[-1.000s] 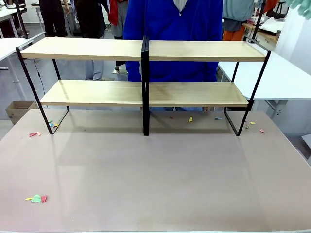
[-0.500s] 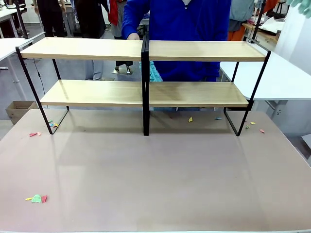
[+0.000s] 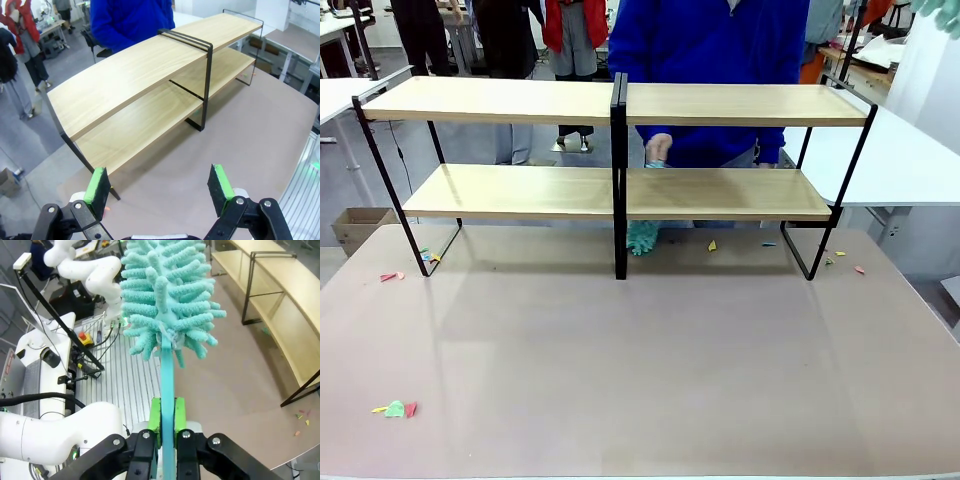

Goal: Clean the shelves.
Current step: Place the Duster on the table.

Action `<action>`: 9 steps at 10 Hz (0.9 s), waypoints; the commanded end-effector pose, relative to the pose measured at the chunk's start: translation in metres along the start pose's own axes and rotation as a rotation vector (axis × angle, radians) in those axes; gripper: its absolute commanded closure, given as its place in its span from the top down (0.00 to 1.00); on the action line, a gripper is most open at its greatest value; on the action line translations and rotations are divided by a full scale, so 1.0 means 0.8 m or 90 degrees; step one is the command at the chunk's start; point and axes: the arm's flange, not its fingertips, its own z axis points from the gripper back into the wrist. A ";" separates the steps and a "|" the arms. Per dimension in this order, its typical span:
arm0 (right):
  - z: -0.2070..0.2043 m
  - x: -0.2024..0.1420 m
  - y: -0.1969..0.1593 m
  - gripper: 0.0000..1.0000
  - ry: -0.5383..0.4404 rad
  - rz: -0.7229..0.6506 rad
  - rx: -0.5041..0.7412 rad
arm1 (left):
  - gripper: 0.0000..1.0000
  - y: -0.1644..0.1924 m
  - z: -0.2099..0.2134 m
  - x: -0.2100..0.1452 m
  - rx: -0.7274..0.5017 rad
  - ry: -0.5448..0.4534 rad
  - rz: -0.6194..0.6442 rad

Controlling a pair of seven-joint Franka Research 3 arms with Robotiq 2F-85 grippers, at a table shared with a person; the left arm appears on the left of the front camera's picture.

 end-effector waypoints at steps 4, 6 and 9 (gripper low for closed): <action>-0.130 -0.027 -0.024 0.12 0.243 -0.010 0.159 | 1.00 0.001 -0.001 -0.001 -0.002 -0.001 0.002; -0.153 -0.050 -0.019 0.12 0.316 -0.032 0.204 | 1.00 0.001 -0.001 -0.001 -0.002 -0.001 0.002; -0.160 -0.039 -0.029 0.12 0.282 -0.063 0.190 | 1.00 0.001 -0.001 -0.001 -0.002 -0.001 0.002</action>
